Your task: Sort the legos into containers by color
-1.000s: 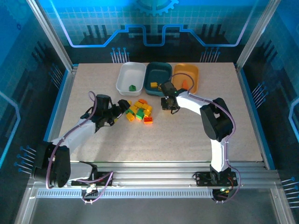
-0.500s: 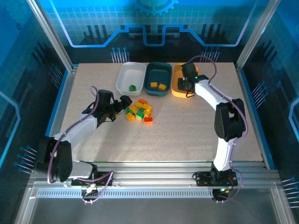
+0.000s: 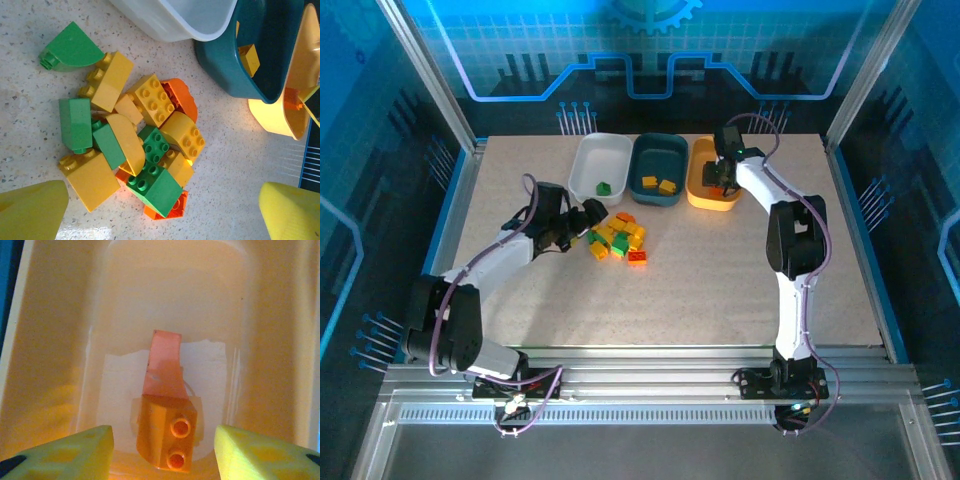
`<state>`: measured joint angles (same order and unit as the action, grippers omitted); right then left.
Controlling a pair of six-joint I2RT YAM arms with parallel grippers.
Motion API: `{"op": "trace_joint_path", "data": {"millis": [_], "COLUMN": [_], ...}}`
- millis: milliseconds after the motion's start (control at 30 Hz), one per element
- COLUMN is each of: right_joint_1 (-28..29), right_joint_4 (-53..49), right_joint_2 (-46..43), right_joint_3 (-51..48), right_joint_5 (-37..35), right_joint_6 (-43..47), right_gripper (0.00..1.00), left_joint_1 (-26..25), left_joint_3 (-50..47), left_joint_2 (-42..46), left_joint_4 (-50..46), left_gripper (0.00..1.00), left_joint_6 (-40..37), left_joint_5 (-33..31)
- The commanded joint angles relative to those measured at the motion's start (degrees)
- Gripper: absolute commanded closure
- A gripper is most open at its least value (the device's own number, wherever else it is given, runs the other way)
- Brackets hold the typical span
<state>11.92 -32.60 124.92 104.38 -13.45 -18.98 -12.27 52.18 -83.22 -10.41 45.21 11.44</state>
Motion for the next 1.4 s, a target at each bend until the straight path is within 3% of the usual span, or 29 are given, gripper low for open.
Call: {"op": "trace_joint_path", "data": {"millis": [0, 200, 367, 533, 800, 1000, 1100, 1367], "right_joint_1": [-0.7, 1.0, 6.4, 9.0, 8.6, 8.2, 7.9, 7.2], "right_joint_4": [-0.4, 6.8, 12.6, 12.2, 12.3, 12.7, 12.9, 13.2], "right_joint_2": [-6.6, -23.8, -38.1, -46.0, -48.2, -48.4, -48.6, -50.0], "right_joint_3": [-1.7, -21.6, -42.1, -50.9, -53.7, -53.7, -55.2, -56.1], "right_joint_5": [-0.3, 0.7, 2.5, 1.6, 0.5, 0.4, 0.4, 0.4], "right_joint_6": [0.2, -4.2, -9.4, -10.2, -10.1, -9.7, -9.7, -9.8], "right_gripper": [0.41, 0.4, 0.39, 0.39, 0.35, 0.34, 0.34, 0.35], "left_joint_1": [-0.4, 0.4, 3.2, 5.5, 7.1, 8.0, 8.3, 8.3], "left_joint_3": [2.5, 4.5, 5.9, 6.7, 10.8, 13.8, 14.8, 16.9], "left_joint_2": [-0.3, -1.6, -4.8, -8.1, -16.5, -22.1, -24.2, -25.7], "left_joint_4": [-2.6, -8.0, -12.4, -12.5, -14.8, -16.4, -16.3, -16.8], "left_gripper": [0.01, 0.01, 0.04, 0.08, 0.11, 0.2, 0.27, 0.6], "left_joint_6": [-2.2, -2.4, -3.2, -4.2, -5.2, -5.9, -6.4, -8.1], "left_joint_5": [-0.5, -8.5, -13.3, -14.3, -17.6, -19.3, -19.4, -20.0]}}
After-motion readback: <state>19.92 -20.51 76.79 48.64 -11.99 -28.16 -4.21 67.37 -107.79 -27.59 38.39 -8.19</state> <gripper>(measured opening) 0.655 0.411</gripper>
